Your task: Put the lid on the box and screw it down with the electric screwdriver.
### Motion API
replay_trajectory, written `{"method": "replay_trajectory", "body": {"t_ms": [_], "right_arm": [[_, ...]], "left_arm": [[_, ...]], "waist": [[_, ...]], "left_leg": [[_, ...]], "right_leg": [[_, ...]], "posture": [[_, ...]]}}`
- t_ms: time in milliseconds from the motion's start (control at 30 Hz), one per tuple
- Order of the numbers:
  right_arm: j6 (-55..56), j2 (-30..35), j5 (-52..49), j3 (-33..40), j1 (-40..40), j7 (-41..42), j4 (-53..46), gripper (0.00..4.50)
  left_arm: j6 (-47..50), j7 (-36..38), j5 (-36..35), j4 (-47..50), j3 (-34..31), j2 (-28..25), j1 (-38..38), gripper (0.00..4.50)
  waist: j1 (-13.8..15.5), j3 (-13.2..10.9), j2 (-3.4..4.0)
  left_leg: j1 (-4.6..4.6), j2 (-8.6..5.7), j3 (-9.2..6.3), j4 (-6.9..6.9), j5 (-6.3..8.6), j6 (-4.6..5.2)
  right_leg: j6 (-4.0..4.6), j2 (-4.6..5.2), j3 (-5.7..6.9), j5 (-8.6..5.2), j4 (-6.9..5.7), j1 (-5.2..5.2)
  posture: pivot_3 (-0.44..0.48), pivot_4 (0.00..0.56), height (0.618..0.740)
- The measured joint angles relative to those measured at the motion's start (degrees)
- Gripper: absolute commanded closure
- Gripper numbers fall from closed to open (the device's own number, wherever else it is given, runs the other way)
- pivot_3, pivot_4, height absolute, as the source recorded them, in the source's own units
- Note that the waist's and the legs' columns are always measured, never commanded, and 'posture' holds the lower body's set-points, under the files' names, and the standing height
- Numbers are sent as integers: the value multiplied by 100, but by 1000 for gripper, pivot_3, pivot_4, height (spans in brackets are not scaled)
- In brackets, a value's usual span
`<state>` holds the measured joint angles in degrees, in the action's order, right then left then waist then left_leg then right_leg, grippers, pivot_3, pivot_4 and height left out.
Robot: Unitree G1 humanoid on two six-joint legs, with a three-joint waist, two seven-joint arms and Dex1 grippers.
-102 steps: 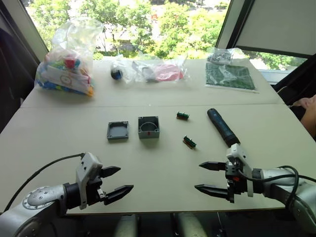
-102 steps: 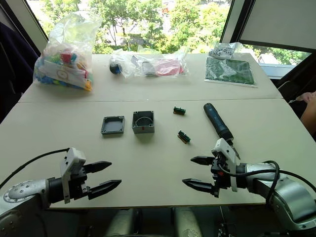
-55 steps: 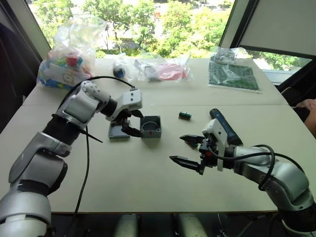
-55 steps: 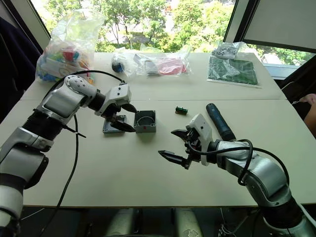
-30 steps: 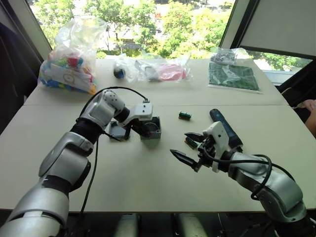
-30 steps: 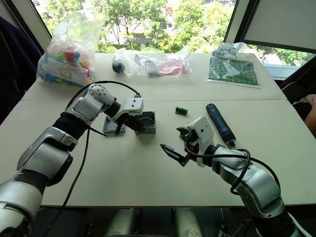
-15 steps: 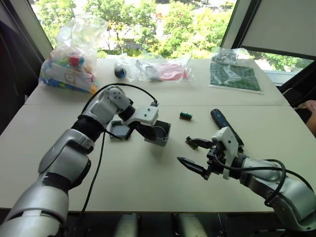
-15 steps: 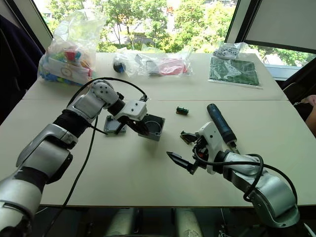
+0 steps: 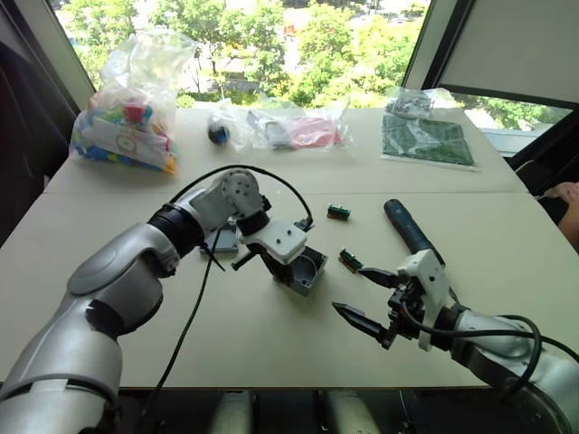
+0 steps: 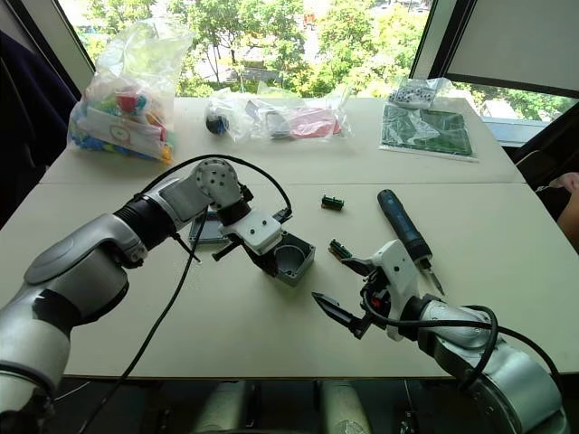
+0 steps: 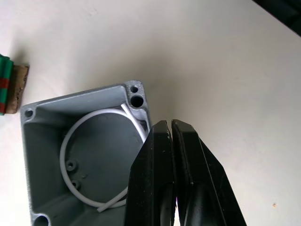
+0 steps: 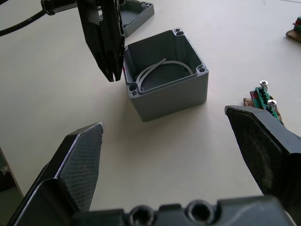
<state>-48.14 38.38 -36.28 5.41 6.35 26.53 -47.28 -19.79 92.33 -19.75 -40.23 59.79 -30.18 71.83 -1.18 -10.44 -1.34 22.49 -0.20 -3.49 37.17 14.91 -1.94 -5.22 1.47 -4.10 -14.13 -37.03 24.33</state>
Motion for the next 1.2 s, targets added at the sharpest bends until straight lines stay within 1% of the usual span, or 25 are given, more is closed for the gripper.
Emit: {"method": "replay_trajectory", "body": {"t_ms": [133, 233, 300, 367, 433, 467, 533, 600, 667, 700, 767, 833, 867, 900, 967, 1000, 1033, 1067, 1133, 1200], "right_arm": [[0, -19, -1, 9, 39, -81, -34, 0], [0, -7, -2, 11, 36, -73, -33, 0], [1, 17, -6, 7, -32, -12, -11, 0], [1, 47, -18, 7, -187, 59, 45, 0], [0, 55, -125, 7, -362, 169, 97, 0], [0, 56, -168, 15, -397, 207, 116, 0], [-37, 58, -344, 40, -507, 292, 163, 0], [-172, 126, -714, 71, -1002, 487, 272, 0], [-232, 277, -893, 167, -1338, 604, 309, 0], [-259, 343, -935, 183, -1433, 653, 320, 0], [-291, 446, -988, 61, -1766, 823, 445, 0], [-268, 604, -977, -71, -2161, 1054, 566, 0], [-187, 745, -849, -326, -2553, 1315, 789, 0], [-122, 785, -775, -408, -2716, 1429, 883, 0], [69, 850, -565, -629, -3043, 1708, 1128, 0], [185, 854, -449, -770, -3174, 1860, 1279, 0], [340, 772, -311, -962, -3314, 2029, 1510, 0], [437, 694, -213, -1070, -3367, 2113, 1674, 0], [598, 400, -93, -1287, -3416, 2263, 2050, 0], [708, 234, -38, -1441, -3405, 2342, 2179, 0]], "left_arm": [[-117, 0, -55, -229, 11, 4, 0, 4447], [-57, 0, -215, -238, -4, -23, 15, 3697], [90, 0, -356, -218, -192, -12, 47, 2896], [428, -1, -556, -118, -612, -12, 117, 2159], [1038, -2, -790, 238, -1085, -172, 240, 2159], [1236, 0, -866, 364, -1214, -262, 298, 2159], [1939, -3, -1048, 795, -1553, -602, 363, 2159], [3306, -215, -1212, 1549, -2170, -1314, 160, 2159], [4312, -479, -1265, 2010, -2637, -1782, -89, 2159], [4668, -659, -1272, 2189, -2819, -1901, -236, 2159], [5344, -1430, -1161, 2551, -3234, -1984, -698, 2159], [6003, -2583, -915, 2757, -3639, -1884, -1232, 2159], [7082, -3686, -673, 2901, -4204, -1696, -1565, 2159], [7562, -4145, -552, 2945, -4448, -1633, -1703, 2159], [8918, -5264, -272, 3231, -5229, -1509, -2137, 2159], [9595, -5694, -122, 3547, -5694, -1437, -2459, 2159], [10264, -6108, -66, 4001, -6255, -1254, -2862, 2159], [10647, -6332, -73, 4263, -6495, -1088, -3092, 2159], [11134, -6869, -84, 4536, -6917, -637, -3429, 2159], [11181, -7217, -86, 4547, -7088, -458, -3475, 2159]], "waist": [[10, 0, -1], [13, 0, -1], [9, -1, -1], [1, -2, -3], [-11, -2, -3], [-17, -2, -3], [-51, -1, 2], [-189, -6, 7], [-223, -5, 11], [-219, -4, 12], [-185, -4, 14], [-144, -5, 8], [-140, -7, 4], [-143, -8, 3], [-178, -9, -1], [-181, -7, -4], [-177, -5, -5], [-158, -5, -5], [-61, -5, -17], [14, -6, -20]], "left_leg": [[2, 0, 0, 1, 0, 0], [2, 0, 0, 1, 0, 0], [2, 0, 0, 1, 0, 0], [3, 0, 0, 2, 0, 1], [2, 2, -1, 1, 3, 5], [2, 2, -1, 0, 4, 7], [-1, 3, -1, -3, 6, 11], [-8, 5, 1, -2, 6, 11], [-12, 6, -6, -3, 6, 11], [-12, 7, -10, -3, 6, 11], [-12, 6, -13, -1, 6, 11], [-10, 5, -13, 2, 6, 11], [-7, 4, -11, 7, 6, 11], [-7, 4, -9, 8, 6, 11], [-8, 5, -10, 4, 8, 14], [-9, 5, -11, 0, 11, 19], [-11, 5, -13, 0, 15, 27], [-10, 6, -12, 3, 17, 30], [-4, 4, -30, 12, 15, 26], [-3, 3, -32, 13, 5, 7]], "right_leg": [[-1, 1, 0, -1, 2, 0], [-1, 1, 0, -1, 2, -1], [-1, 1, 0, -1, 2, 0], [-1, 0, 0, -2, 1, 0], [-4, -2, 1, -4, 2, 0], [-4, -2, 0, -5, 2, 0], [-4, -3, 0, -6, -1, 2], [-5, -3, -3, -7, -10, 1], [-7, -4, 1, -10, -17, 0], [-8, -5, 5, -12, -20, -1], [-8, -2, 9, -12, -20, -4], [-6, -1, 9, -10, -19, -4], [-7, 2, 9, -10, -19, -3], [-8, 4, 8, -10, -20, -1], [-8, 1, 9, -10, -19, 0], [-8, 1, 13, -9, -18, 0], [-7, 5, 15, -9, -22, 0], [-7, 8, 15, -10, -30, 0], [-4, 11, 31, -7, -34, -1], [5, 12, 32, 0, -31, -1]], "posture": [[0, 150, 740], [0, 150, 740], [0, 150, 740], [0, 150, 740], [0, 150, 740], [0, 150, 740], [0, 150, 740], [0, 150, 740], [0, 150, 740], [0, 150, 740], [0, 150, 740], [0, 150, 740], [0, 150, 740], [0, 150, 740], [0, 150, 740], [0, 150, 740], [0, 150, 740], [0, 150, 740], [0, 150, 740], [0, 150, 740]]}}
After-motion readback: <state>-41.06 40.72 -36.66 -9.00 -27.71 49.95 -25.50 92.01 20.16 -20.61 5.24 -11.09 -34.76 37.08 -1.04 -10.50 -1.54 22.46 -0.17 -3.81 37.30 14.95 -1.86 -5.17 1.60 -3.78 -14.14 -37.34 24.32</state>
